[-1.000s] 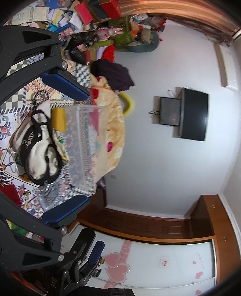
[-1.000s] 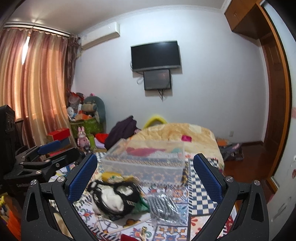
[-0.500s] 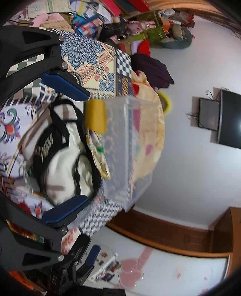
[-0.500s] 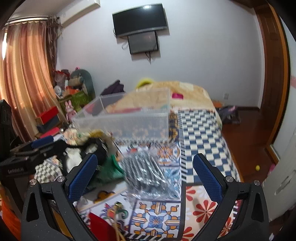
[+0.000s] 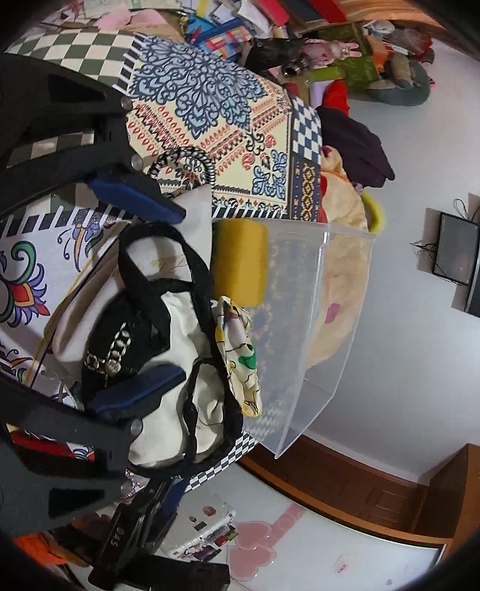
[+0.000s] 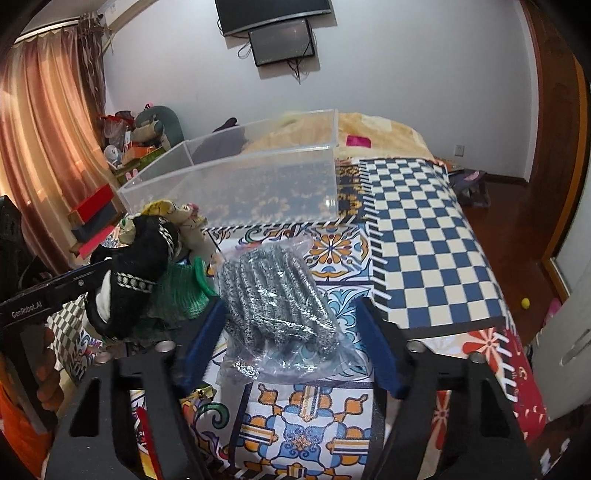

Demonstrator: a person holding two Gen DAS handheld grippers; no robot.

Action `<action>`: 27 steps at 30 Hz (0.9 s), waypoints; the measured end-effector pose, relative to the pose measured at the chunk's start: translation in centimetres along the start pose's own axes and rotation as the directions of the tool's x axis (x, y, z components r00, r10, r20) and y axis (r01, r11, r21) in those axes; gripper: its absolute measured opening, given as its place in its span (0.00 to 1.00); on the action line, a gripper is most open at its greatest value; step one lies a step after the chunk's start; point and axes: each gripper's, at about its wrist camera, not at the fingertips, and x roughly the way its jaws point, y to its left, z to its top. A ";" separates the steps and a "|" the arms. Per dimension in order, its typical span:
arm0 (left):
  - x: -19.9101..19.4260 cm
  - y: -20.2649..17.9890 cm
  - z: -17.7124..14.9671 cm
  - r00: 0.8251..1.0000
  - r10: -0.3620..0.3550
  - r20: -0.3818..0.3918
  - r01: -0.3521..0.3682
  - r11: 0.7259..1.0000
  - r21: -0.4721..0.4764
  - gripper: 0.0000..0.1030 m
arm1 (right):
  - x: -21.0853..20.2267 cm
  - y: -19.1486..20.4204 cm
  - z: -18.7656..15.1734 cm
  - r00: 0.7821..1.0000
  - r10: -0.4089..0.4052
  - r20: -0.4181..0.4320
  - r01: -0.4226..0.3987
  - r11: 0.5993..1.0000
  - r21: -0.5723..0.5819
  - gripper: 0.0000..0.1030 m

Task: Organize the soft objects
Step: 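Grasp the steel-wool bag with the right tool while the left tool grasps the black-strapped white bag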

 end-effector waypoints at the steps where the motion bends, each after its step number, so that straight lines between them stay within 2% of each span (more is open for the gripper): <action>1: 0.1 0.0 0.0 1.000 -0.002 0.002 0.002 1.000 -0.001 0.66 | 0.2 0.0 0.0 1.000 0.001 -0.003 -0.001 1.000 0.000 0.54; 2: 0.0 -0.1 0.1 1.000 -0.007 0.005 0.007 1.000 0.000 0.63 | 0.1 0.0 -0.1 1.000 0.001 -0.004 -0.001 1.000 -0.003 0.52; 4: -0.1 -0.3 0.1 1.000 -0.025 0.005 0.025 1.000 0.005 0.50 | 0.3 0.2 0.0 1.000 -0.001 0.002 0.001 1.000 -0.011 0.45; 6: 0.0 -0.6 0.1 0.999 -0.043 -0.003 0.043 0.999 0.017 0.40 | 0.2 0.4 0.0 1.000 0.004 0.000 -0.004 1.000 -0.025 0.38; 11: -0.5 -1.3 0.0 1.000 -0.006 0.010 0.005 0.999 0.050 0.28 | 0.3 1.2 0.1 1.000 0.000 0.008 0.000 0.998 -0.058 0.27; 13: -1.0 -1.5 0.1 1.000 -0.004 0.020 0.003 0.998 0.055 0.19 | 0.3 1.3 0.1 1.000 -0.001 0.012 0.002 0.998 -0.064 0.24; 19: -2.3 -2.1 0.3 0.999 0.012 0.038 -0.014 0.998 0.064 0.11 | -0.5 1.7 0.6 0.999 -0.006 0.041 0.009 0.997 -0.074 0.21; 27: -5.4 -3.7 1.5 0.994 -0.005 0.112 -0.006 0.995 0.100 0.10 | -3.2 2.1 1.9 0.992 -0.008 0.124 0.017 0.997 -0.073 0.20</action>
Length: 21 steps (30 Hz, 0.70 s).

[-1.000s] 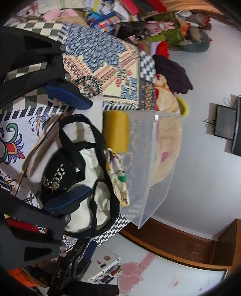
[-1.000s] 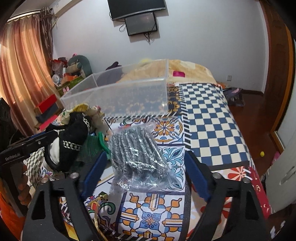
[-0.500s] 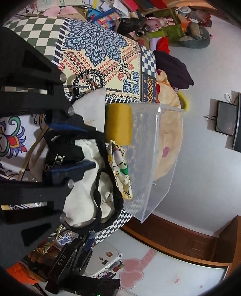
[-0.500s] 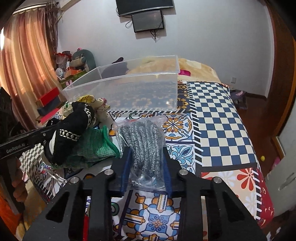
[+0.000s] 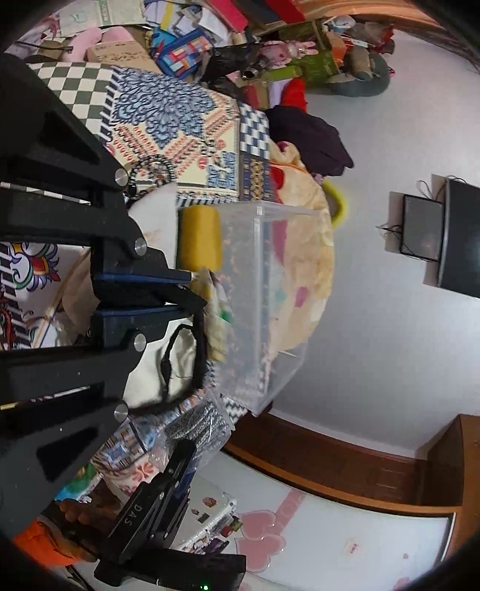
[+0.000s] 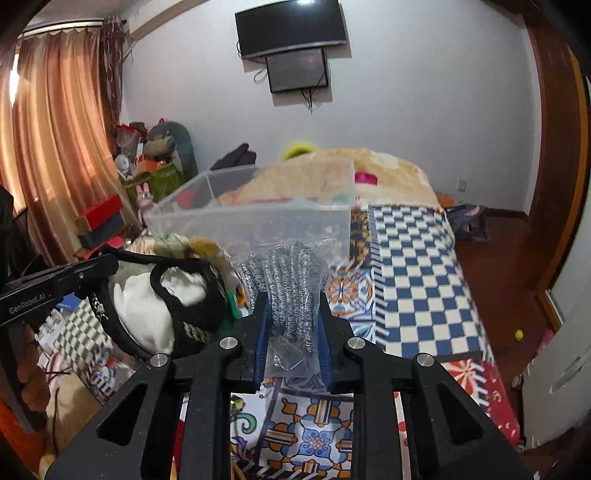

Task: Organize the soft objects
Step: 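Grasp the steel-wool bag with the right tool while the left tool grasps the black-strapped white bag, then carry both held items over the clear box and open both tools to drop them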

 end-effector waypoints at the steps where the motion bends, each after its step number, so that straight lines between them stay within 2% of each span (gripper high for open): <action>1: -0.4 -0.1 0.3 1.000 -0.004 0.011 0.004 1.000 0.002 0.10 | -0.2 0.0 0.2 1.000 -0.002 0.006 0.002 1.000 -0.001 0.20; 7: -2.0 -0.8 2.6 0.998 -0.013 0.068 0.012 1.000 0.024 0.09 | -1.4 0.4 1.7 0.999 0.000 0.051 0.001 1.000 -0.009 0.20; 21: -1.2 -0.3 9.7 0.988 0.005 0.155 -0.015 0.998 0.061 0.09 | -0.9 1.0 6.2 0.990 -0.005 0.140 0.013 0.998 -0.055 0.20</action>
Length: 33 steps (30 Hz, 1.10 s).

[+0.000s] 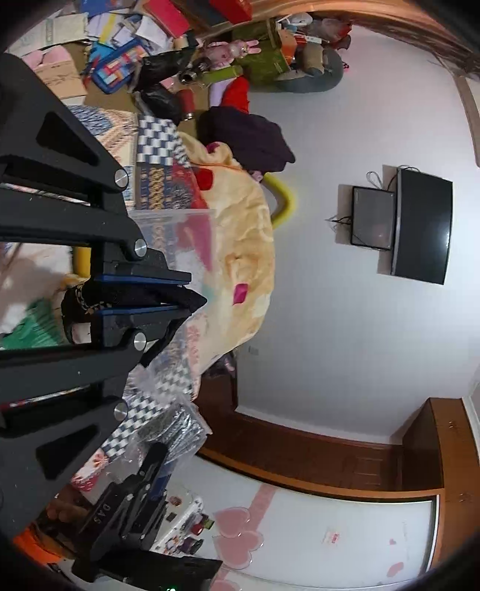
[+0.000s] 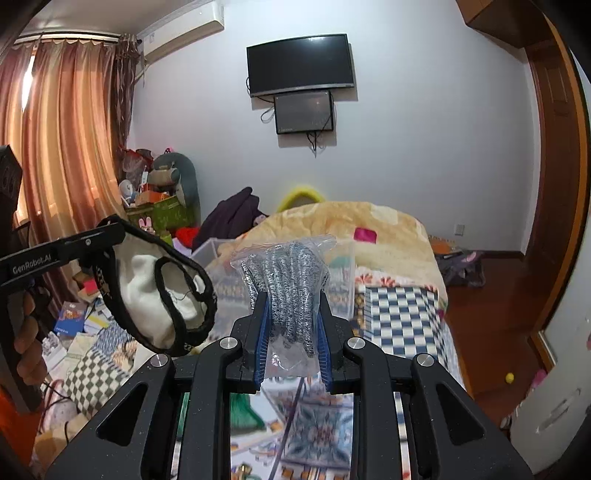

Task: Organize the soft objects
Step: 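Carry both held items over the clear box and open both tools to drop them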

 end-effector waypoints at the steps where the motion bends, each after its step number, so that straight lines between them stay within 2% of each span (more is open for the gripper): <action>1: 0.3 0.0 0.4 1.000 0.008 0.003 -0.008 1.000 0.005 0.09 | 0.3 0.0 0.3 1.000 0.001 0.003 -0.001 1.000 -0.002 0.20; 10: 4.1 1.8 3.5 1.000 0.024 0.012 -0.023 0.999 -0.044 0.09 | 4.4 -0.3 1.7 0.999 -0.020 -0.034 0.020 1.000 -0.023 0.20; 15: 6.9 2.6 4.1 1.000 0.027 -0.014 -0.028 0.997 -0.078 0.09 | 6.9 -0.6 1.5 0.996 -0.022 -0.092 0.020 1.000 -0.022 0.20; 22: 11.5 3.0 2.2 0.991 0.090 -0.099 -0.095 0.994 -0.053 0.09 | 9.4 -0.4 1.3 0.986 -0.035 -0.165 0.028 0.999 -0.046 0.20; 26: 13.5 3.3 0.5 0.982 0.092 -0.164 -0.101 0.994 -0.045 0.09 | 10.7 -0.2 1.2 0.977 -0.035 -0.209 0.022 0.998 -0.062 0.20; 33: 14.8 3.2 -0.8 0.966 0.105 -0.235 -0.112 0.994 -0.016 0.09 | 12.5 -0.3 1.1 0.963 -0.039 -0.266 0.027 0.998 -0.051 0.21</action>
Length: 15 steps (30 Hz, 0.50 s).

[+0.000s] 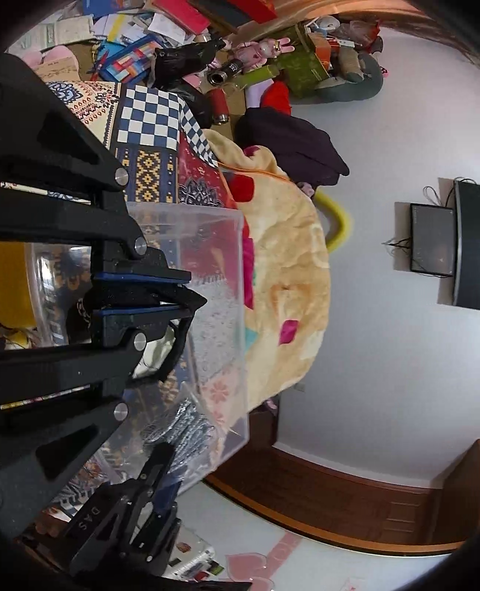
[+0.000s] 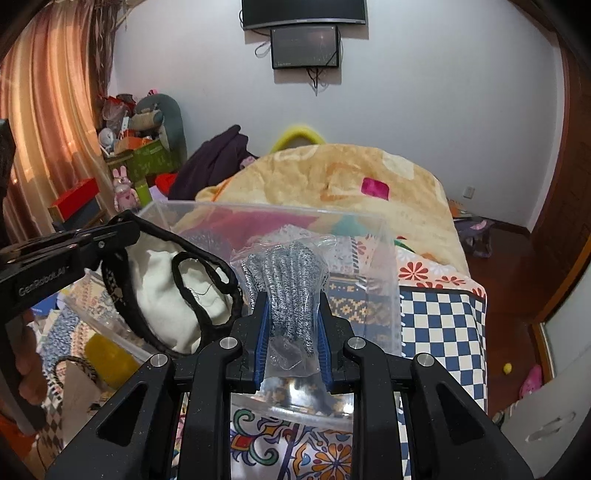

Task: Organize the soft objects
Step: 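Carry both held items over the clear box and open both tools to drop them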

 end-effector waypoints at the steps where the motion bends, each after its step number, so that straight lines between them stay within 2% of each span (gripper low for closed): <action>1: 0.0 0.0 -0.1 1.000 0.009 -0.005 -0.009 1.000 0.009 0.09 | 0.1 0.2 -0.1 1.000 -0.002 -0.008 0.002 1.000 -0.007 0.23; 3: 0.1 0.0 -0.2 1.000 0.021 -0.009 -0.021 1.000 0.018 0.10 | 0.3 0.3 -0.1 1.000 -0.008 -0.019 0.008 1.000 -0.015 0.23; 5: 0.0 0.0 -0.5 1.000 0.025 -0.017 -0.024 0.999 0.026 0.15 | 0.0 0.6 -0.2 1.000 -0.005 -0.022 0.005 1.000 -0.030 0.25; 8: -0.6 -0.1 -0.8 1.000 0.020 -0.016 -0.019 0.999 0.039 0.22 | -0.7 0.9 -0.2 1.000 -0.013 -0.008 0.012 0.999 -0.052 0.36; 10: -1.2 -0.2 -1.1 1.000 0.003 -0.011 -0.003 0.999 0.050 0.31 | -1.5 1.0 -0.3 1.000 -0.015 0.015 0.016 0.998 -0.063 0.46; 15: -3.9 -1.1 -1.6 0.999 0.002 0.041 -0.006 0.996 0.093 0.54 | -3.5 1.3 -0.3 0.998 0.002 0.055 0.003 0.997 -0.078 0.49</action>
